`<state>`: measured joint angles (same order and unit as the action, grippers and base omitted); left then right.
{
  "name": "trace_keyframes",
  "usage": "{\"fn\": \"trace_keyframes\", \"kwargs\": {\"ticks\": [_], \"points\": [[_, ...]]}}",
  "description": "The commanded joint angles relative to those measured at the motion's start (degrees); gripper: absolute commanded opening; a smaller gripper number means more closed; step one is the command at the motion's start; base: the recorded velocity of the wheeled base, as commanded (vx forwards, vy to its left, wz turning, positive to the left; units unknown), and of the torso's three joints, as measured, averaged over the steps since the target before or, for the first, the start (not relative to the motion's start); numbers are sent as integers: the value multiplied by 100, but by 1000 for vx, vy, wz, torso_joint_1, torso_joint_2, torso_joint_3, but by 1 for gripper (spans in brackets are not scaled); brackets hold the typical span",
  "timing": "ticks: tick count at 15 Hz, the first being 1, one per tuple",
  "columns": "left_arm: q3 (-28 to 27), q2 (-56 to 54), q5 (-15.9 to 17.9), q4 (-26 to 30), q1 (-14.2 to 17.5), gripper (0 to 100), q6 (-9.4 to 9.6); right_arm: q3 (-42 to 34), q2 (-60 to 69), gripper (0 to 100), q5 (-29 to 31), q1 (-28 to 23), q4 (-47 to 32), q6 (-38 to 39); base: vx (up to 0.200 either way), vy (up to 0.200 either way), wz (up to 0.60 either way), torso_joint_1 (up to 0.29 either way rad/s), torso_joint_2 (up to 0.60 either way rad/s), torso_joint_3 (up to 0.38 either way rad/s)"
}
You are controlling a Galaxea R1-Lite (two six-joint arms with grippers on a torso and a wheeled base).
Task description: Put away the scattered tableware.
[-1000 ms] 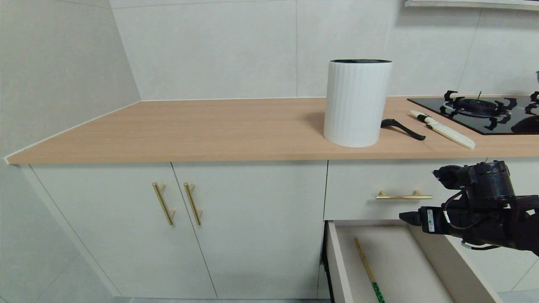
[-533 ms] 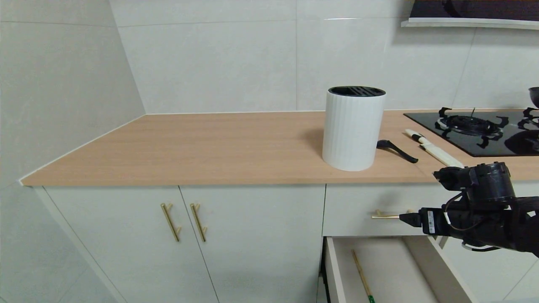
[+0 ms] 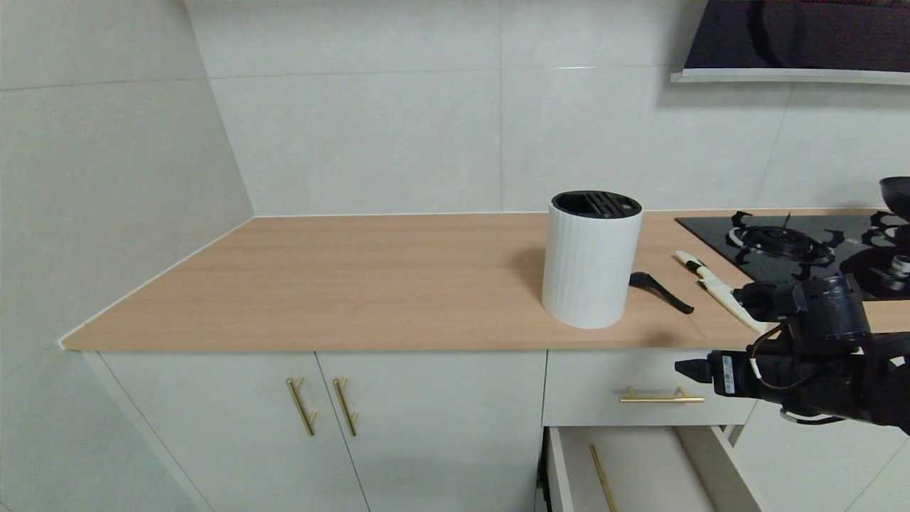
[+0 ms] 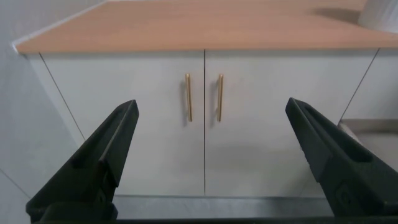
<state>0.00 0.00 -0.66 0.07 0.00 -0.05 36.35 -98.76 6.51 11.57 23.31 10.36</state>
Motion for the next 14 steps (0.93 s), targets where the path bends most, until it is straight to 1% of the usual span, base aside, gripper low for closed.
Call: {"fn": "trace_keyframes", "kwargs": {"ticks": [1,4,6,7,9,11,12,13,14], "points": [[0,0,-4,1,0,100,-4,12,5,100,-1,-6,-2,10,0,0,0,115,-286,-163],[0,0,-4,1,0,100,-4,30,5,100,-1,-14,192,1,0,0,0,50,-97,-49],[0,0,-4,1,0,100,-4,91,-47,100,-9,-181,596,-105,0,0,0,0,0,0],[0,0,-4,1,0,100,-4,267,-126,100,-62,-304,728,-351,0,0,0,0,0,0],[0,0,-4,1,0,100,-4,803,-539,100,-273,-647,754,-606,0,0,0,0,0,0],[0,0,-4,1,0,100,-4,1366,-953,100,-756,-893,754,-711,0,0,0,0,0,0],[0,0,-4,1,0,100,-4,1612,-1102,100,-1134,-981,754,-860,0,0,0,0,0,0],[0,0,-4,1,0,100,-4,1893,-1278,100,-1539,-1104,728,-1177,0,0,0,0,0,0],[0,0,-4,1,0,100,-4,2122,-1462,100,-1741,-1166,754,-1388,0,0,0,0,0,0]]}}
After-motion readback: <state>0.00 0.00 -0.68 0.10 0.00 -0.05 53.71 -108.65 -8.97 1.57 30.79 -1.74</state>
